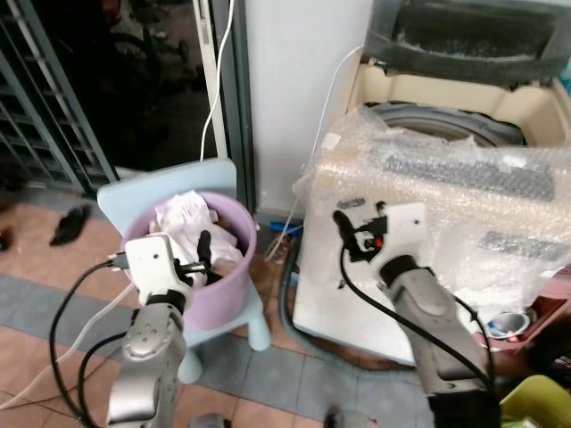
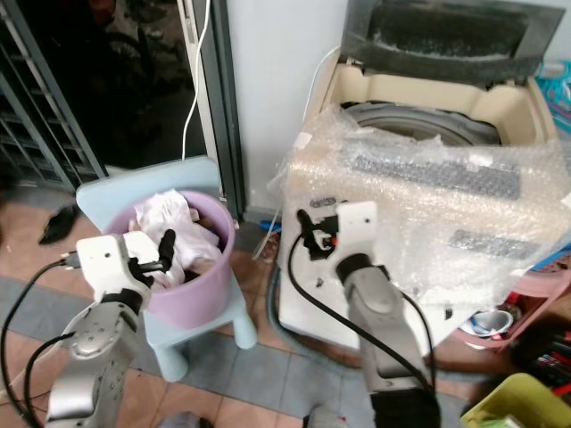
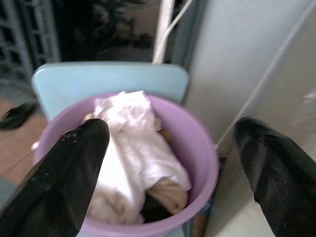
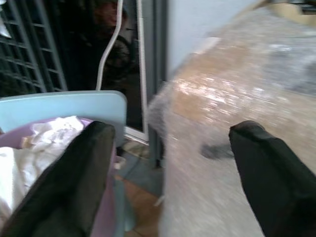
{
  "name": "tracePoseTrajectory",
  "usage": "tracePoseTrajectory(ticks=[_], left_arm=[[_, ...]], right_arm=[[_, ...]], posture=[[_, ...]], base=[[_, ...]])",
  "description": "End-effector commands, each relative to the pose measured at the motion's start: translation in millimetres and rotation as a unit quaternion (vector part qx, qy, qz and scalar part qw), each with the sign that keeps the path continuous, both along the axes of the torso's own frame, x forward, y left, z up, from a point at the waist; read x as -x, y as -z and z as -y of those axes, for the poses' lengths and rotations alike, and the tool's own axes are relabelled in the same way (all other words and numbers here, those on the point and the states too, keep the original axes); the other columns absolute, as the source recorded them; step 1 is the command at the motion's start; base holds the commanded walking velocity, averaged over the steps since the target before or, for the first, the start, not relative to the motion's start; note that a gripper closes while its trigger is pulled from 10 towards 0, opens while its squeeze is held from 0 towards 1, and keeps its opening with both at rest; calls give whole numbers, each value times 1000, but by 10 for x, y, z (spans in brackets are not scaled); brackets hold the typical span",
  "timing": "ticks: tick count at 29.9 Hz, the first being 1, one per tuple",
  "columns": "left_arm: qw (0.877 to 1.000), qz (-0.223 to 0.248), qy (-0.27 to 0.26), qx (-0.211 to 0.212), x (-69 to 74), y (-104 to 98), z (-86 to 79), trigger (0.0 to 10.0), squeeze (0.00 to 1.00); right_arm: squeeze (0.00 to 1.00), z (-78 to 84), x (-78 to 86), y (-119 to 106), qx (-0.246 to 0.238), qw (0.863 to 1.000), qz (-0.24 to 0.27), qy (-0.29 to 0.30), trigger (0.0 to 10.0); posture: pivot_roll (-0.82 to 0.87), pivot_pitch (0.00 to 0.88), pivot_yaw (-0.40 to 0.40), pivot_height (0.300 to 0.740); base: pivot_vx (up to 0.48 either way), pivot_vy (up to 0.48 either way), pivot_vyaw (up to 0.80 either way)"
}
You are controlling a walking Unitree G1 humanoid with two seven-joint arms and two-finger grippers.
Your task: Clothes washing
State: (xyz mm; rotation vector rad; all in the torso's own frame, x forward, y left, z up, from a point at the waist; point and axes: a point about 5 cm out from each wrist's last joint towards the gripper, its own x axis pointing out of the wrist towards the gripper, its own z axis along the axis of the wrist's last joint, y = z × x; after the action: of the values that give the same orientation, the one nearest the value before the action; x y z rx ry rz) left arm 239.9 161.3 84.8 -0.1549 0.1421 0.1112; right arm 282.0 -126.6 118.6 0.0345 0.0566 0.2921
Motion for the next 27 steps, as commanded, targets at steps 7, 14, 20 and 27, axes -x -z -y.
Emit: tracePoseTrajectory(ticks=[7, 14, 20, 27], left_arm=[[999, 33, 23, -23, -135, -207, -18, 10000, 0], [999, 39, 27, -21, -234, -216, -26, 10000, 0], [999, 31, 40, -1, -208, -176, 118, 10000, 0], [999, 19, 48, 5, -141, -124, 156, 10000, 0]], right_arm=[[0, 27, -145, -75, -36, 999, -6, 5, 10000], [0, 12, -80, -101, -13, 1000, 19, -16, 10000], [0, 50, -55, -59, -25, 1000, 4, -8, 10000], [0, 14, -72, -28, -20, 1000, -6, -8, 10000]], posture=[[19, 0, 25, 740], [-18, 0, 39, 740], [-30, 0, 48, 740], [-25, 0, 56, 740]], base=[[0, 0, 0], [0, 0, 757], [0, 0, 800], [389, 36, 343]])
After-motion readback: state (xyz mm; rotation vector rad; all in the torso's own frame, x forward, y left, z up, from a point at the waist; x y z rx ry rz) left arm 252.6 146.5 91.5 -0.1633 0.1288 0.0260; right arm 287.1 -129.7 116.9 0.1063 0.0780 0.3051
